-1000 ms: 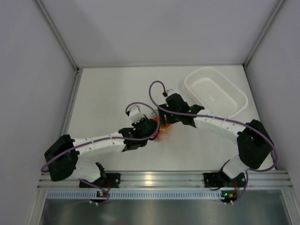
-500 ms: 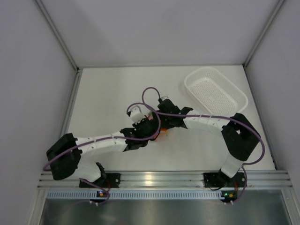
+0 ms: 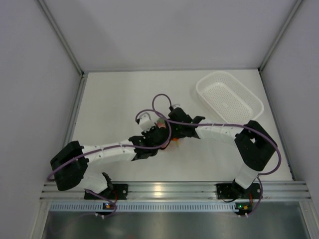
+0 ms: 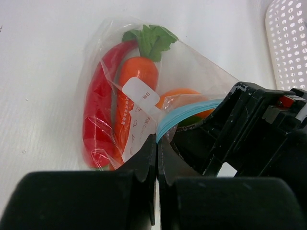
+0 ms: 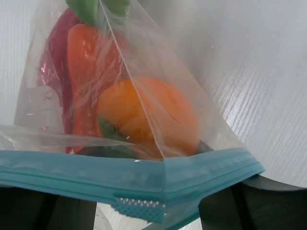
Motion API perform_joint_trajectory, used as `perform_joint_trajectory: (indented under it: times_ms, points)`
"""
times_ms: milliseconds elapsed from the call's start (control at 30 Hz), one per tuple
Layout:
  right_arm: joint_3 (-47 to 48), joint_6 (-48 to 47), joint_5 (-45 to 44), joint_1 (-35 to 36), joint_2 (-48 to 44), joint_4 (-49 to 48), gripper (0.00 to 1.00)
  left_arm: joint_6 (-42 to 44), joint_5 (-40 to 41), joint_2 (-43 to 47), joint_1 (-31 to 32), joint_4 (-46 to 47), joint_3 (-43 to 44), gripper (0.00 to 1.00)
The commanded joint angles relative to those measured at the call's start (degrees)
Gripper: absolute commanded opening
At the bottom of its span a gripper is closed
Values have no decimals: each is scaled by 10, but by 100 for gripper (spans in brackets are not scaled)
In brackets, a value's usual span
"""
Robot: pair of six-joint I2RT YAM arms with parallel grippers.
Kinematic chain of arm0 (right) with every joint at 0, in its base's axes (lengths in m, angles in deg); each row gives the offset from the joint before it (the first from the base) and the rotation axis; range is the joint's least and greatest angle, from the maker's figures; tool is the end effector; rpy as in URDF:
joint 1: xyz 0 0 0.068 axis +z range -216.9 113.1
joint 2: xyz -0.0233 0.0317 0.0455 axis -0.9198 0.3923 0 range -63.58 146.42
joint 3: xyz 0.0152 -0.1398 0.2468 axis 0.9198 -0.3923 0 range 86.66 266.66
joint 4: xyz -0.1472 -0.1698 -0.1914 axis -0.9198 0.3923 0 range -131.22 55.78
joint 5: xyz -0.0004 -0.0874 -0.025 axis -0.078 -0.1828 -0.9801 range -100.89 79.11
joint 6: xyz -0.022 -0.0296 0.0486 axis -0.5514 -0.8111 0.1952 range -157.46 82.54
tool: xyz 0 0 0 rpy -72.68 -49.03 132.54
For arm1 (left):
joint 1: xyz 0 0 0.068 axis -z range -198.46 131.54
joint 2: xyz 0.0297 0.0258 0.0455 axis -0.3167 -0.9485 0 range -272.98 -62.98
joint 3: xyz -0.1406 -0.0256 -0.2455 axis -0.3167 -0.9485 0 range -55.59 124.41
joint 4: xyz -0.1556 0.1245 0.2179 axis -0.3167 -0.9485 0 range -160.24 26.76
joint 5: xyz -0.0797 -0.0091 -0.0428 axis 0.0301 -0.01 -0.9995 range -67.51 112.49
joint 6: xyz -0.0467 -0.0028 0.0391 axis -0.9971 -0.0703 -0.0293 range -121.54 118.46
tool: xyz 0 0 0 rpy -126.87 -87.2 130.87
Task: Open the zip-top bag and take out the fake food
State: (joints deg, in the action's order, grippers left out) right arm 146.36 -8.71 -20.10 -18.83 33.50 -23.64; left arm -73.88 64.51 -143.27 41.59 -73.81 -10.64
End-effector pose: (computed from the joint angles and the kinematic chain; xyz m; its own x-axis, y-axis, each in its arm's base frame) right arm 0.2606 0.2791 0.1668 -0.8034 -0.1839 -0.5663 -0.3269 0.9312 0.1613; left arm 0.1824 -0.2555 0.1942 -0.5006 -0.5491 -0.6693 -0.2169 0.8280 -0.5171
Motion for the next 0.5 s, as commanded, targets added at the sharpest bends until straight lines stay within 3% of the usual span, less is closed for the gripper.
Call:
perform_joint_trajectory:
  times_ms: [0, 467]
  points:
    - [11, -1, -13, 17, -36, -13, 46, -4, 11, -3, 2, 12, 18, 0]
    - [40, -20, -38, 44, -138, 60, 42, 11, 31, 14, 1, 12, 16, 0]
